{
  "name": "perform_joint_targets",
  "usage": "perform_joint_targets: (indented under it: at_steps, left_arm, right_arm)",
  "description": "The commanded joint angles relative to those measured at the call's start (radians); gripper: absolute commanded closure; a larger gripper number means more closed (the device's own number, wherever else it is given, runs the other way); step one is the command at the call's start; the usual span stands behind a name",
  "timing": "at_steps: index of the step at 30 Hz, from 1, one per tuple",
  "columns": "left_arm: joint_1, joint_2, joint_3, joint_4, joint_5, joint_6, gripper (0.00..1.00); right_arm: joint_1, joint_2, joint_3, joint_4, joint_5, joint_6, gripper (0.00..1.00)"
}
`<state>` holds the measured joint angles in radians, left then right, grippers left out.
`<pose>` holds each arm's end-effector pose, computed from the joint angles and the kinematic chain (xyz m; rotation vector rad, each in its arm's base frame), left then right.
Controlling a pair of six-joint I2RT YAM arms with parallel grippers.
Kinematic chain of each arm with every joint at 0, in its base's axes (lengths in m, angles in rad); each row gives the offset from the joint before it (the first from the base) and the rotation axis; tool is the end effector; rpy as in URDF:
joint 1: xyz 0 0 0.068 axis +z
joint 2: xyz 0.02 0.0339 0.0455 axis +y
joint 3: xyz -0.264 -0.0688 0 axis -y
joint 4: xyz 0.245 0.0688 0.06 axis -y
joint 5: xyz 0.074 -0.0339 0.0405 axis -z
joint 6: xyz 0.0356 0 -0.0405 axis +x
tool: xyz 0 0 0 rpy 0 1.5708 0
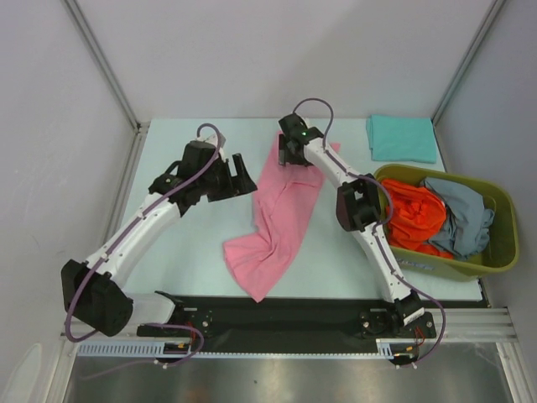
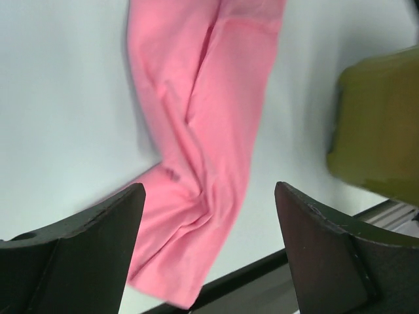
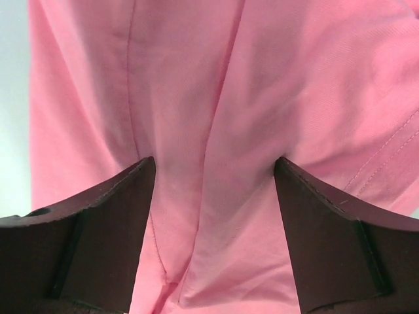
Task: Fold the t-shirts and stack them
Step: Fold the tshirt
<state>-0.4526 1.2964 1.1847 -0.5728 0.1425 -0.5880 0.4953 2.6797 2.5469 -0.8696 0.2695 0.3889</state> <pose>0.2525 -0.1284 0.3309 -0.0794 2.3464 -0.6990 0.5020 0.2604 0.1669 -0.0343 2.5187 0.0061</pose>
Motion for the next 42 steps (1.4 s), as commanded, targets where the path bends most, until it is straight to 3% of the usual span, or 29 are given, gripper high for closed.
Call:
perform_joint_targets:
  at_steps: [1,6,11,17,20,23,29,35,42]
  left_arm:
    - [0.038,0.006,-0.039,-0.042,0.061,0.093,0.13]
    - [0.103,-0.057,-0.088,-0.071,0.1,0.097,0.08]
    - [0.152,-0.077,-0.109,-0.059,0.111,0.111,0.08]
    - [0.158,-0.048,-0.042,-0.044,0.115,0.117,0.11]
    - [0.158,-0.013,0.009,-0.047,0.097,0.149,0.11]
    - [0.163,0.035,0.074,-0.065,0.072,0.188,0.12]
    - [0.169,0.076,0.133,-0.05,0.095,0.208,0.13]
    - [0.169,0.05,0.064,-0.016,0.146,0.183,0.14]
    - [0.169,0.014,-0.002,-0.012,0.154,0.192,0.14]
  right_arm:
    - [0.005,0.062,0.033,0.216,-0.133,-0.033,0.22]
    - [0.038,0.043,0.082,0.507,-0.154,-0.154,0.14]
    - [0.016,-0.049,0.13,0.584,-0.124,-0.078,0.14]
    - [0.032,-0.271,0.012,0.419,-0.041,-0.018,0.13]
    - [0.057,-0.325,0.009,0.238,-0.019,0.034,0.13]
    - [0.088,-0.368,-0.014,0.043,-0.003,0.077,0.13]
    - [0.118,-0.37,-0.043,-0.136,-0.018,0.188,0.16]
    - [0.184,-0.317,-0.089,-0.21,0.086,0.287,0.13]
    - [0.221,-0.232,-0.152,-0.16,0.143,0.32,0.12]
